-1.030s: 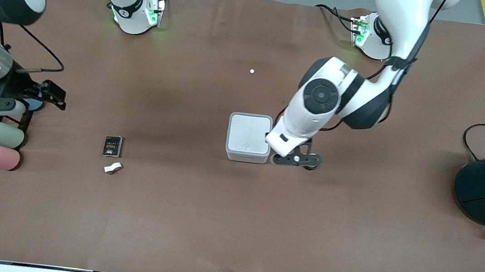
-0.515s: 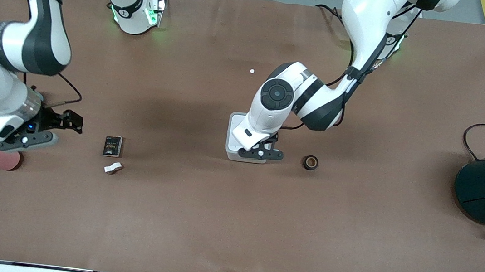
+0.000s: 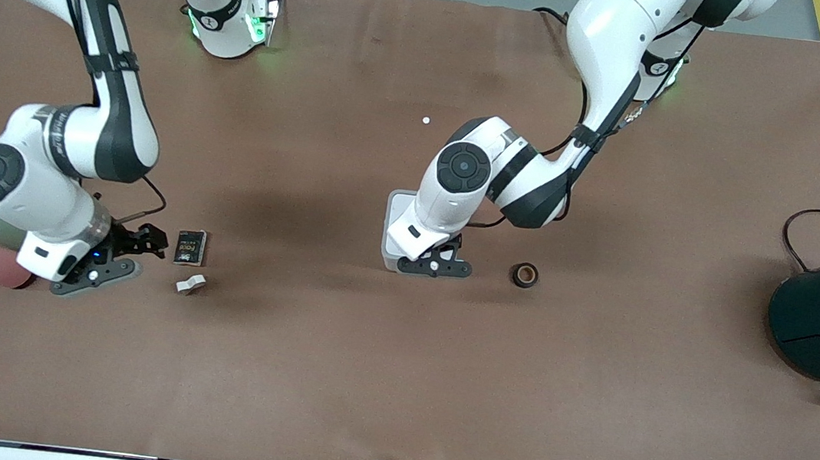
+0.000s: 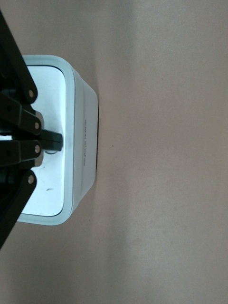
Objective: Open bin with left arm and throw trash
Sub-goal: 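Open the bin lid with the left gripper while the right gripper reaches the paper, then grasp the white paper scrap with the right gripper while the left gripper withdraws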
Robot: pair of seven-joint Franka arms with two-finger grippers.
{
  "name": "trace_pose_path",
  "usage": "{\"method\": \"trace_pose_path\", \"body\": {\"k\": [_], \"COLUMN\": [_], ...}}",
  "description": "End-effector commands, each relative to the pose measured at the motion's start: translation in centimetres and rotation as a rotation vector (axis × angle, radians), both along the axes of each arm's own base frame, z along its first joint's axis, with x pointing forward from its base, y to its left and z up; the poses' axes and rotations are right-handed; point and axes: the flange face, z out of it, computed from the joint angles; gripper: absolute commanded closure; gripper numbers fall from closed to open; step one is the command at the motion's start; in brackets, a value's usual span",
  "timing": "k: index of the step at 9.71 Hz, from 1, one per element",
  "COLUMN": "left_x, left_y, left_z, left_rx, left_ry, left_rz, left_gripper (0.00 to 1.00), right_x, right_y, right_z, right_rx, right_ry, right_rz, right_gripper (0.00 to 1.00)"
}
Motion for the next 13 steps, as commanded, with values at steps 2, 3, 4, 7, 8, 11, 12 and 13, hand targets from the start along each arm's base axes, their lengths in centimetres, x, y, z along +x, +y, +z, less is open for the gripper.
{"method": "trace_pose_path", "body": {"k": [2, 3, 4, 7, 8, 11, 12, 13], "left_x": [-0.5, 0.0, 0.7, 5.0, 6.4, 8.2, 7.7, 6.9], "left_y": [-0.9, 0.0, 1.9, 10.9, 13.7, 18.3, 18.2, 18.8], "left_z": [-0.7, 2.2, 4.7, 10.3, 9.7, 4.3, 2.6, 0.3], "left_rx": [0.016, 0.018, 0.039, 0.065, 0.079, 0.117, 0.127, 0.147], "left_ry": [0.000, 0.001, 0.023, 0.056, 0.069, 0.144, 0.146, 0.141], "left_rz": [-0.021, -0.018, -0.006, 0.017, 0.001, 0.016, 0.011, 0.008], "left_gripper": [1.00, 1.00, 1.00, 0.78, 0.58, 0.01, 0.00, 0.00], "right_x": [0.7, 0.9, 0.8, 1.3, 2.0, 1.9, 1.9, 1.8], "right_y": [-0.3, 0.3, 0.4, 0.5, 0.6, 0.9, 0.8, 0.7], "right_z": [-3.6, -5.3, -7.0, -8.3, -7.9, -9.2, -9.9, -10.3], "right_rx": [0.080, 0.074, 0.070, 0.067, 0.069, 0.068, 0.066, 0.065], "right_ry": [0.003, -0.007, 0.005, 0.017, 0.007, 0.018, 0.026, 0.030], "right_rz": [0.058, 0.065, 0.068, 0.065, 0.057, 0.027, 0.029, 0.031], "right_gripper": [0.03, 0.04, 0.05, 0.26, 0.30, 0.43, 0.43, 0.43]}}
